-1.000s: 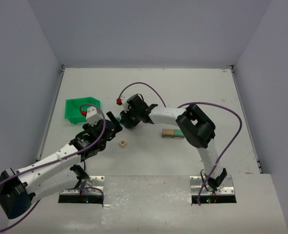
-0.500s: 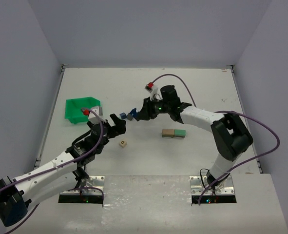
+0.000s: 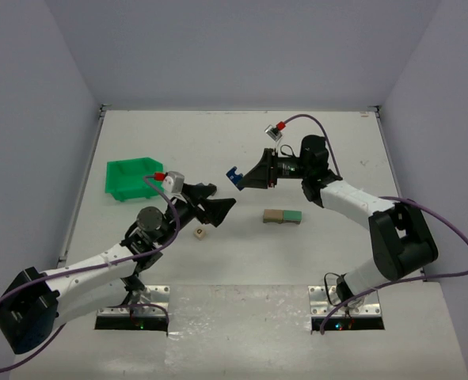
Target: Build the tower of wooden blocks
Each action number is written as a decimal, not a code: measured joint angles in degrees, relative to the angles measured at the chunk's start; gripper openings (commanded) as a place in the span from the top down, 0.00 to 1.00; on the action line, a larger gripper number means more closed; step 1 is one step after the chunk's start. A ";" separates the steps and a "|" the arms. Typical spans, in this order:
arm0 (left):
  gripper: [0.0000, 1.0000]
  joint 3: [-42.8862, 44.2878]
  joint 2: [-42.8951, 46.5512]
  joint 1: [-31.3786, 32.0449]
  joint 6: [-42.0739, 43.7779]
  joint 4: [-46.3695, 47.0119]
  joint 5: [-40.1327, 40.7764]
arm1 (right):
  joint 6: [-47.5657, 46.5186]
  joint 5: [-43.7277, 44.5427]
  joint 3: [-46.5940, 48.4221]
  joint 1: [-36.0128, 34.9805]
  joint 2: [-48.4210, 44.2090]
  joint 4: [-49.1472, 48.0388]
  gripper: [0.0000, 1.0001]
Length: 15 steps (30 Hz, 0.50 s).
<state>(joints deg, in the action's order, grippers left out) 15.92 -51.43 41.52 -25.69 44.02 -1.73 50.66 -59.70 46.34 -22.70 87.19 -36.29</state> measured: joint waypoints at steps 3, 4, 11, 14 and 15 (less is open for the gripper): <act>0.00 0.14 -3.03 0.00 -0.39 4.15 -2.53 | 0.87 -0.89 -0.47 0.02 -2.68 -1.55 0.90; 0.00 0.14 -3.52 0.00 -0.66 5.42 -3.17 | 1.15 -1.06 -0.52 0.02 -3.35 -1.99 0.90; 0.00 0.11 -4.66 0.00 -3.64 17.10 -5.58 | 3.15 -2.51 -1.41 0.02 -4.24 -4.02 0.91; 0.01 0.12 -5.63 0.00 -4.78 20.91 -6.42 | 3.73 -3.00 -1.77 0.02 -4.24 -4.32 0.91; 0.02 0.14 -6.16 0.00 -5.11 21.86 -6.69 | 3.95 -3.25 -1.88 0.02 -4.24 -4.61 0.91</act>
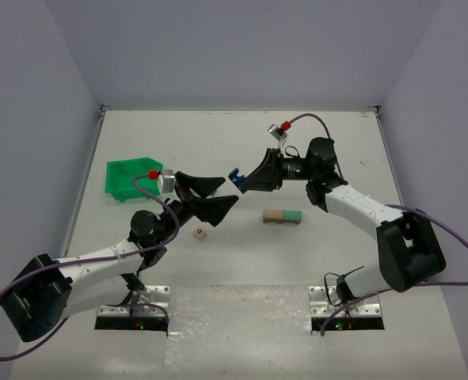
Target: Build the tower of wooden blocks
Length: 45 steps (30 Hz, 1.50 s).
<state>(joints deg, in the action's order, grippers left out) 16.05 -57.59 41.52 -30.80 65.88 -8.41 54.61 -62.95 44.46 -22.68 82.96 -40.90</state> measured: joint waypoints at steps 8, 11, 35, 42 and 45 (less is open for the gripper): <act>0.02 0.44 -4.69 0.00 -1.72 2.30 -1.73 | 0.51 -0.34 -1.13 0.00 -1.07 -0.71 0.91; 0.06 0.44 -5.17 0.00 -2.22 2.91 -1.72 | 0.49 -0.60 -1.51 0.00 -2.30 -0.87 0.90; 1.00 4.11 -14.64 0.00 -7.42 7.61 -5.09 | 0.02 -3.16 -1.70 0.04 -2.82 -2.08 0.90; 0.89 3.85 -14.48 0.00 -8.25 6.80 -4.44 | -0.02 -3.08 -2.72 0.04 -2.82 -2.81 0.89; 0.89 3.63 -13.51 0.00 -8.51 5.89 -4.02 | -0.02 -3.12 -2.79 0.04 -2.82 -2.97 0.89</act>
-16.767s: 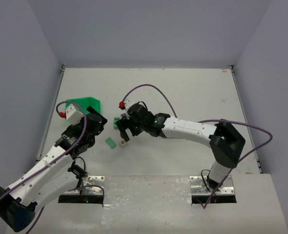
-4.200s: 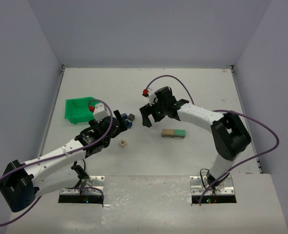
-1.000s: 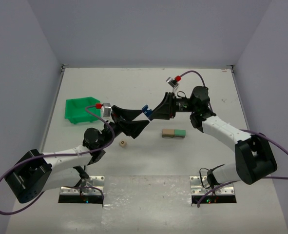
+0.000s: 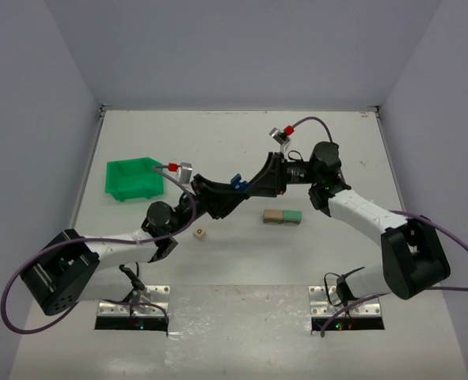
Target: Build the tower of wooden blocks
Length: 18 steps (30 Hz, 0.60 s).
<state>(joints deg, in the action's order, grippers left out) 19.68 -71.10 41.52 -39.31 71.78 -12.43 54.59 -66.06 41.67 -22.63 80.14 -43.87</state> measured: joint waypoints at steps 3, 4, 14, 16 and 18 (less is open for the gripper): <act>0.89 -0.18 0.95 0.01 -0.10 -0.83 0.48 | -0.25 -0.03 -0.01 -0.01 -0.04 -0.56 0.88; 0.89 -0.23 1.14 0.02 -0.18 -0.99 0.64 | -0.40 -0.04 -0.02 -0.03 -0.05 -0.71 0.88; 0.89 -0.29 1.70 0.07 -0.23 -1.31 0.93 | -1.59 -0.39 -0.04 -0.07 -0.26 -1.08 0.83; 0.90 -0.31 2.00 0.07 -0.23 -1.52 0.93 | -1.84 -0.58 -0.09 -0.09 -0.26 -1.14 0.80; 0.97 -0.39 2.21 0.09 -0.24 -1.74 0.93 | -2.18 -0.82 -0.09 -0.11 -0.26 -1.17 0.75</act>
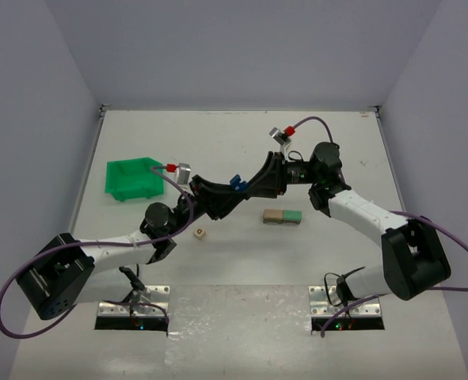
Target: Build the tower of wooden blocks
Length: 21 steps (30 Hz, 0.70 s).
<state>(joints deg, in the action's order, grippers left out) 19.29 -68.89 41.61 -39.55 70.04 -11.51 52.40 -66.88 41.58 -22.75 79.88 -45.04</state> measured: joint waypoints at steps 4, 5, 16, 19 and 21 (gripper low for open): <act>1.00 -0.60 0.47 0.20 -0.02 -0.09 -0.11 | -1.09 -0.35 -0.65 -0.26 -0.28 -0.26 0.70; 1.00 -0.72 0.57 0.32 -0.02 -0.17 -0.11 | -1.54 -0.49 -0.88 -0.28 -0.50 -0.26 0.69; 1.00 -1.68 1.56 0.95 0.03 -1.08 0.13 | -16.78 2.15 -0.92 -0.60 -6.38 15.27 0.71; 1.00 -1.74 1.75 0.96 -0.02 -0.99 1.76 | -19.42 2.68 -0.71 -0.54 -7.43 18.24 0.70; 1.00 -1.91 1.78 1.00 0.02 -1.00 2.03 | -20.50 2.99 -0.59 -0.56 -7.62 19.53 0.65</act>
<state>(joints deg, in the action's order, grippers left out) 17.38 -67.11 42.61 -39.53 69.04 -9.47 31.90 -63.89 40.99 -23.31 72.26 -25.51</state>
